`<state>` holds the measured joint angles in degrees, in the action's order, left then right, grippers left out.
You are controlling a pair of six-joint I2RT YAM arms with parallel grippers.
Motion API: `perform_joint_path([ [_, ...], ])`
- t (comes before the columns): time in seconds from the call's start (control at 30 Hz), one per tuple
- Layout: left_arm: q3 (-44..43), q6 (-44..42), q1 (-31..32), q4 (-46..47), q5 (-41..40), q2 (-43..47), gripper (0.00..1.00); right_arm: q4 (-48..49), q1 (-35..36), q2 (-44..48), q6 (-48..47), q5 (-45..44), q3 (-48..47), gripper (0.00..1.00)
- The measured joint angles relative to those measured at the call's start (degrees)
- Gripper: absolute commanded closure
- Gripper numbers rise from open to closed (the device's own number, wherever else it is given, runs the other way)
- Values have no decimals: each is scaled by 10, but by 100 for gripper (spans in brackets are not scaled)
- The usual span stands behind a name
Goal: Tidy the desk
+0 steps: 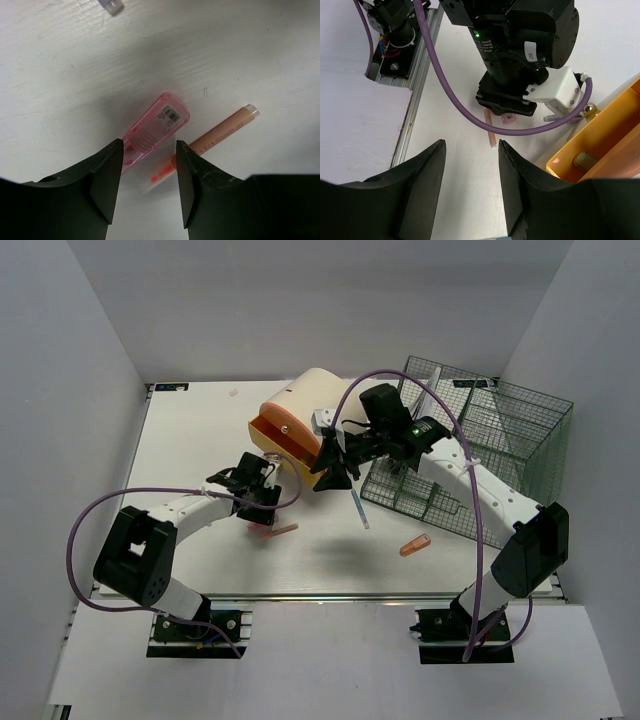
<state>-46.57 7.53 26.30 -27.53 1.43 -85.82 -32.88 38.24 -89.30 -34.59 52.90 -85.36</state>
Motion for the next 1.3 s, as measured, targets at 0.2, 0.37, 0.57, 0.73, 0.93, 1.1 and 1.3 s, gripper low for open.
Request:
perform_joint_path([
  [0.2, 0, 2, 1, -2, -2, -3, 43, 0, 0, 0, 0, 0, 0, 48],
  [0.37, 0, 7, 1, -8, -16, -11, 42, 0, -3, 0, 0, 2, 0, 48],
  [0.57, 0, 16, 1, -12, -39, -21, 43, 0, -5, 0, 1, 4, 0, 48],
  [0.73, -3, 24, 1, -13, -53, -29, 45, 0, -7, 0, 1, 4, 0, 48],
  [0.93, -12, 40, 2, -12, -70, -39, 58, 0, -8, 0, 2, 5, 0, 48],
  [1.1, -12, 56, 2, -11, -83, -40, 72, 0, -9, 0, 1, 5, 1, 48],
  [1.3, -8, 79, -6, -13, -102, -33, 87, 0, -12, 0, 1, 7, 7, 47],
])
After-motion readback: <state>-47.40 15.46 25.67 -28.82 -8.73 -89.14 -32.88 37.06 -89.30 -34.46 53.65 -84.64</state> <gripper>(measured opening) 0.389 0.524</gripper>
